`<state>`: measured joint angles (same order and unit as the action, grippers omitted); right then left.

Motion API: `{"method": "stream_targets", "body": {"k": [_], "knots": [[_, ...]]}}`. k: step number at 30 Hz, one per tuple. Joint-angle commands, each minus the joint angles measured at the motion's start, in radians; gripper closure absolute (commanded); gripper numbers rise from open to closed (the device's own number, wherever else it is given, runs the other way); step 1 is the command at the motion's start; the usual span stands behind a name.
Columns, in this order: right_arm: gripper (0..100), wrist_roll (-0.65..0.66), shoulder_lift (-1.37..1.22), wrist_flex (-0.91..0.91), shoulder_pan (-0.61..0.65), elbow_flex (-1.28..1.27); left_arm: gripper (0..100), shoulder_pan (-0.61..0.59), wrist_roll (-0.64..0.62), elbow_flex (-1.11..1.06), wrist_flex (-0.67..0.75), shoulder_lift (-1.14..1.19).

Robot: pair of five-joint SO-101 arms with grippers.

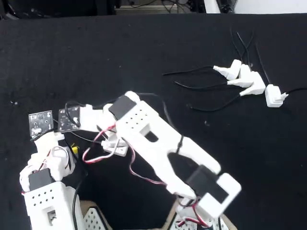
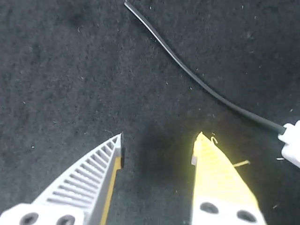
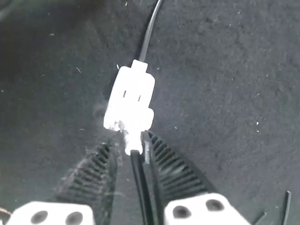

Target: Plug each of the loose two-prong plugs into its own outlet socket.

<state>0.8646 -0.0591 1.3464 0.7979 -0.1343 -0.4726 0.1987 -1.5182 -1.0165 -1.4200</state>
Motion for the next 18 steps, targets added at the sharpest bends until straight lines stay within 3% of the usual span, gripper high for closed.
{"method": "stream_targets", "body": {"k": [1, 5, 18], "knots": [[98.8, -0.021, -0.033, 0.034, 0.014, 0.116, 75, -0.007, 0.012, 0.005, -0.002, -0.008], [98.8, -0.097, -0.093, 0.078, 0.018, 0.173, 75, -0.007, 0.012, 0.005, -0.002, -0.008], [98.8, -0.106, -0.117, 0.058, 0.069, 0.180, 75, -0.007, 0.012, 0.005, -0.003, -0.008]]}}
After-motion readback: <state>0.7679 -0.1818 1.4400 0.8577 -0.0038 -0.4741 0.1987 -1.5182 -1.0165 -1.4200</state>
